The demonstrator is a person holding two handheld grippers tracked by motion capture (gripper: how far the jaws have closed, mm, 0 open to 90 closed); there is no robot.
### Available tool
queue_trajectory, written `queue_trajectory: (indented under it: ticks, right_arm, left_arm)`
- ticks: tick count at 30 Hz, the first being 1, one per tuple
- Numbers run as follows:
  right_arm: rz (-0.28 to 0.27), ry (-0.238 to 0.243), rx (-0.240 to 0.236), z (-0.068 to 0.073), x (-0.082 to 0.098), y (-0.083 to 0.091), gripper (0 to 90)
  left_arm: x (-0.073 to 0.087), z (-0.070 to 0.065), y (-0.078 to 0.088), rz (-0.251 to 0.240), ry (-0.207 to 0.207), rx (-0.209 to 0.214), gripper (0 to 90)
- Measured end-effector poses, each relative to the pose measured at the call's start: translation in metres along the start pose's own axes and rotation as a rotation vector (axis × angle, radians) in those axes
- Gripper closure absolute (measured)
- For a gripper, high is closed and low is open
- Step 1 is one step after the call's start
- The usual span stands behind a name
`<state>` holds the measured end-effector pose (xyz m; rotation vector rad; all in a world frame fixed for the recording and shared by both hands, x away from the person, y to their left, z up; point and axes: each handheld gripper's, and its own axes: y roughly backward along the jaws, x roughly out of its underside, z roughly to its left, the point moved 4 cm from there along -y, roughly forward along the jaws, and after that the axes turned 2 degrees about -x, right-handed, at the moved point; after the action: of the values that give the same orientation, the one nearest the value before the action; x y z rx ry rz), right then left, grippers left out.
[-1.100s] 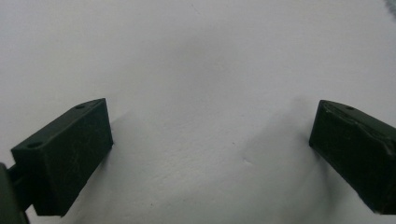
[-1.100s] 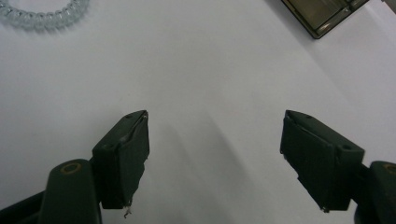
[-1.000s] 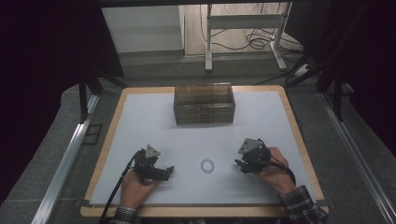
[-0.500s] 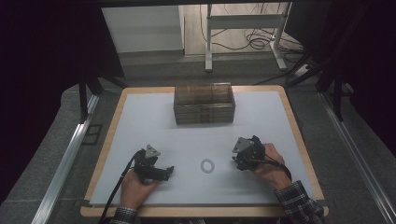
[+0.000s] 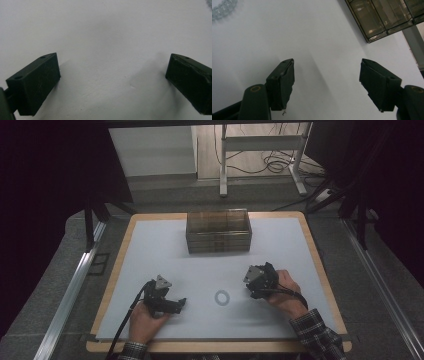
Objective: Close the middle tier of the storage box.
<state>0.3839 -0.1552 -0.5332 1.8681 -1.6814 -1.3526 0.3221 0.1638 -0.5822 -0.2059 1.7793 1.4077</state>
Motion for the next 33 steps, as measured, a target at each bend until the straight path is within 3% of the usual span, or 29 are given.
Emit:
queue_trajectory:
  ticks: [33]
  right_arm:
    - [0.025, 0.119, 0.143, -0.002, -0.025, -0.019, 38.6]
  left_arm:
    - [0.0, 0.0, 0.0, 0.0, 0.002, 0.0, 0.0]
